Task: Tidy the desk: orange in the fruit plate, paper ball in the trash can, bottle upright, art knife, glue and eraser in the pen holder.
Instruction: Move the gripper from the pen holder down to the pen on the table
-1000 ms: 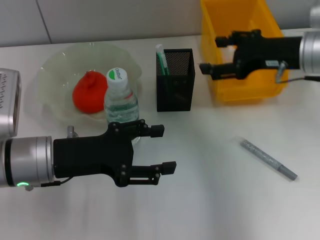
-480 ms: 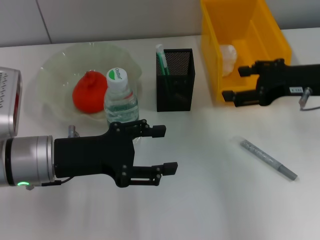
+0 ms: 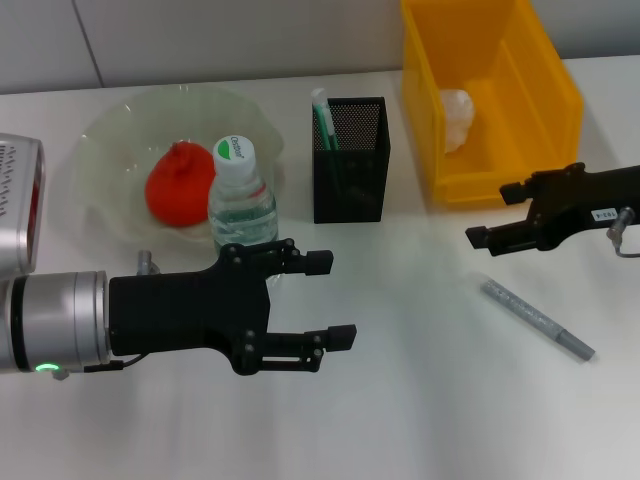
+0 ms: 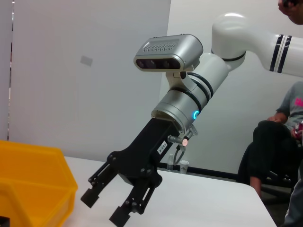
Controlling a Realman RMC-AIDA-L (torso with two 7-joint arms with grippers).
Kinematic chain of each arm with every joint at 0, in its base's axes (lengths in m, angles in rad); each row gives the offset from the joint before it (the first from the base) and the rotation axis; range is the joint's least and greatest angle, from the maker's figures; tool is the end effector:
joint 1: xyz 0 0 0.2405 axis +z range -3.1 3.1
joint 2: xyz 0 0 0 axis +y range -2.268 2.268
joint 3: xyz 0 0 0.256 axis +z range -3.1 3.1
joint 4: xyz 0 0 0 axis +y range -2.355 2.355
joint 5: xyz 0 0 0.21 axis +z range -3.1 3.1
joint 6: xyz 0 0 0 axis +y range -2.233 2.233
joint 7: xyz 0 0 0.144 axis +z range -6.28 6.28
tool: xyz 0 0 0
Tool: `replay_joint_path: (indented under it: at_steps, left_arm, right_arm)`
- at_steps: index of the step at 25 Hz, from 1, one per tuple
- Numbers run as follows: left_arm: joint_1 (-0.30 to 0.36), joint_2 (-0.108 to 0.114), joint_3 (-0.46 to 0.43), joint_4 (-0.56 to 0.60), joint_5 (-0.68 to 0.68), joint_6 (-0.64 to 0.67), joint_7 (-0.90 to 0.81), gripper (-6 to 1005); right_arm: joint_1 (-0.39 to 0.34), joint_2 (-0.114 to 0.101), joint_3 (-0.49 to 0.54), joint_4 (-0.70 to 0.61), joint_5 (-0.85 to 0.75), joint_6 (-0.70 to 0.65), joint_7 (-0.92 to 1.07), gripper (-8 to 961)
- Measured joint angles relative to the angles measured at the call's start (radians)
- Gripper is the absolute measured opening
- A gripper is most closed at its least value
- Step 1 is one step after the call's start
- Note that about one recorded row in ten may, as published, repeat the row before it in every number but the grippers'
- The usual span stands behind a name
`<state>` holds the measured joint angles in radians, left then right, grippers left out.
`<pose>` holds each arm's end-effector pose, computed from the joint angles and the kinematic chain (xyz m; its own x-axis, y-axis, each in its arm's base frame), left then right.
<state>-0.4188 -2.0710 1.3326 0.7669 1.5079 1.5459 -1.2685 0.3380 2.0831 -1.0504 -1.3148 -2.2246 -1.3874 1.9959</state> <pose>-0.2034 0.2922 -0.0435 0.8146 0.1342 0.5642 0.1532 -0.9881 0.0138 0.2526 0.3382 0.0495 0.8410 -0.5048 -0.1948 -0.5365 -0.7311 -0.4216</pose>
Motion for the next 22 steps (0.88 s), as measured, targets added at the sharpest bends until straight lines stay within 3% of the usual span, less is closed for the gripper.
replay_joint_path:
  at_steps: [13, 22]
  left_arm:
    - [-0.001, -0.001, 0.004, 0.0, 0.0, 0.0, 0.0, 802]
    - [-0.002, -0.001, 0.008, 0.0, -0.009, 0.0, 0.0, 802]
  right_arm:
    - [0.049, -0.004, -0.012, -0.173, -0.161, -0.18, 0.279, 822]
    - [0.109, -0.006, -0.049, -0.193, -0.319, -0.26, 0.397, 821]
